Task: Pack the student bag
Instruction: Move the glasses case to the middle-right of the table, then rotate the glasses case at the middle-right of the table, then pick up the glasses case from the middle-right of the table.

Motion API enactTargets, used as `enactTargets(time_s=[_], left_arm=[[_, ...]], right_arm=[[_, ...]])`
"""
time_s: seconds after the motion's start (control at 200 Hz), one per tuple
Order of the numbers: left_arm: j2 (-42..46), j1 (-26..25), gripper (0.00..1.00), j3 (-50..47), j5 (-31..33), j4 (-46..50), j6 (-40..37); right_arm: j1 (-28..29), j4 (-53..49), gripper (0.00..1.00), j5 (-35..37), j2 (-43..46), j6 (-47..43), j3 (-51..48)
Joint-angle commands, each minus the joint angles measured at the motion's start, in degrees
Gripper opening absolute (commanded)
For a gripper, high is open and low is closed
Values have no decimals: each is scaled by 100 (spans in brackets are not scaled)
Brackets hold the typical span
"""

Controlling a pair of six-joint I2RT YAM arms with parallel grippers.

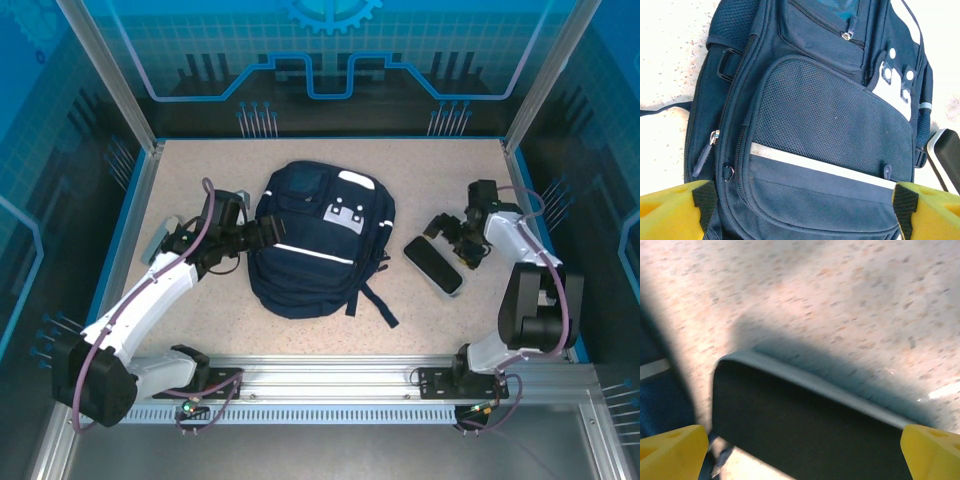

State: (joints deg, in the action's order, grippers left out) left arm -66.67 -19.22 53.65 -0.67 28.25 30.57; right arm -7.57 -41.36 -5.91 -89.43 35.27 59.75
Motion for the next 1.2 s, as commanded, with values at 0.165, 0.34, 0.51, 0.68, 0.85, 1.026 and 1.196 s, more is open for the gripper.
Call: enactTargets(time_s=[0.165,0.34,0.51,0.68,0.85,1.026,1.196], left_arm=[[92,35,93,174,-193,130,11],[116,24,93,165,-213,89,2],[76,6,93,186,-301,23,-4],[-36,-32,94,281,-339,81,-89],[-86,-70,94,383,-318,190,-188],[-96,-89,94,410,-311,212,-186],[-90,-98,95,418,-316,251,-208]], right_arm=[[-412,82,100,-1001,-38,-472,-510],[-352,182,100,-1621,494,-318,-1165],[506,225,100,-1107,1045,-85,-1531],[1408,-346,100,1030,963,105,-1262],[1816,-354,100,1286,576,379,-1072],[1934,-206,100,1097,538,1013,-971],[2032,-410,100,1443,909,1566,-886]])
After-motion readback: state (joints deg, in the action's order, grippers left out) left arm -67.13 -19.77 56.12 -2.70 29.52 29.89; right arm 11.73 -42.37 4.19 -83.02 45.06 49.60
